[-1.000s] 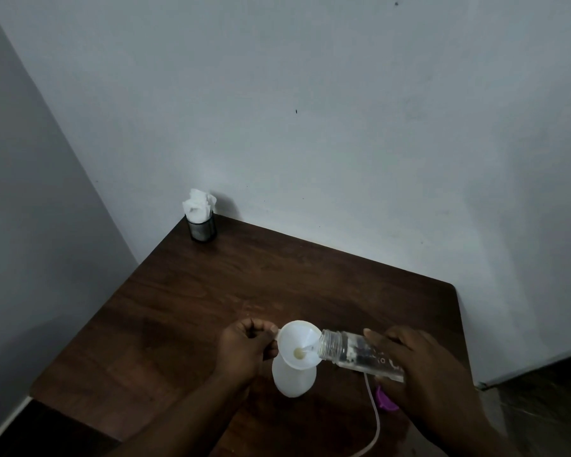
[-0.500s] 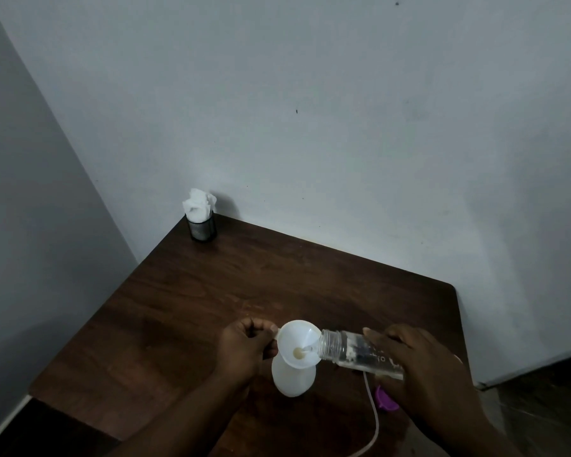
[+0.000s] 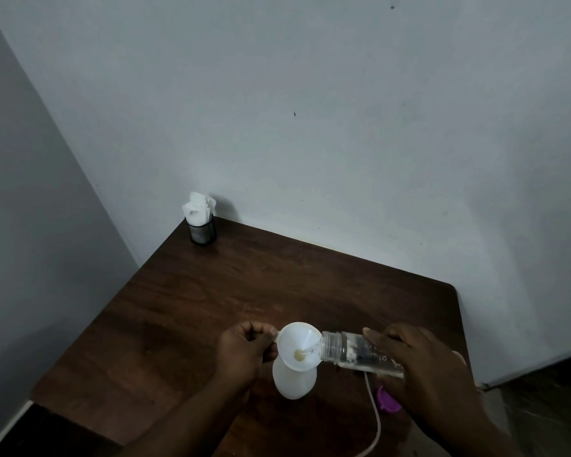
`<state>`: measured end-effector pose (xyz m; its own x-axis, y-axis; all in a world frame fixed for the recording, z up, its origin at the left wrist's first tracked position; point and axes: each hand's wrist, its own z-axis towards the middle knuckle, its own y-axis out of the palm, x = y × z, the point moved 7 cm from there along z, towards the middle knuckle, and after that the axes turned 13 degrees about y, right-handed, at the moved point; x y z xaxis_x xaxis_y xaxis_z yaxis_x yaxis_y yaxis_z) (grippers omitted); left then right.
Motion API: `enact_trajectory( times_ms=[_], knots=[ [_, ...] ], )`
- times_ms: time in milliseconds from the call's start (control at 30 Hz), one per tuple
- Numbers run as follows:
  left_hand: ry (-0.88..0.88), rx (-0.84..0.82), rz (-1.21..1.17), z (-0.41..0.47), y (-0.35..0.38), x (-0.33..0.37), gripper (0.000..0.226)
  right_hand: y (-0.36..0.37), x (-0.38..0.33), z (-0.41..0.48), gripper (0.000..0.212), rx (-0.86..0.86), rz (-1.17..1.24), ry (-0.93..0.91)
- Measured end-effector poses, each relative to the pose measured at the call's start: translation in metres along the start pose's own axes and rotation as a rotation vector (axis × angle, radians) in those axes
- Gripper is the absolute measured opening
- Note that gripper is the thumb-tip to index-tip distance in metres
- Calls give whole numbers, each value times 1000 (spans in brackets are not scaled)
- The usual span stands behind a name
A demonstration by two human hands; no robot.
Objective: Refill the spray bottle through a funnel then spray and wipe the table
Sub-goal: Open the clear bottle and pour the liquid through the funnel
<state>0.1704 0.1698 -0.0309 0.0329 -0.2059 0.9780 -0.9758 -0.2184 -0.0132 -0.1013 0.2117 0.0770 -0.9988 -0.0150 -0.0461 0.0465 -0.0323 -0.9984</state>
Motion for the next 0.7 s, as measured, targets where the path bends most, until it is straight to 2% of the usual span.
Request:
enact_trajectory(
  times_ms=[433,700],
  knots=[
    [-5,-4,-27,-2,1,2,6,-8,-1,-2,79,48,43,-38],
    [-8,0,-29,-4,1,4,7,0,3,-2,78,-14,58,-1]
  ],
)
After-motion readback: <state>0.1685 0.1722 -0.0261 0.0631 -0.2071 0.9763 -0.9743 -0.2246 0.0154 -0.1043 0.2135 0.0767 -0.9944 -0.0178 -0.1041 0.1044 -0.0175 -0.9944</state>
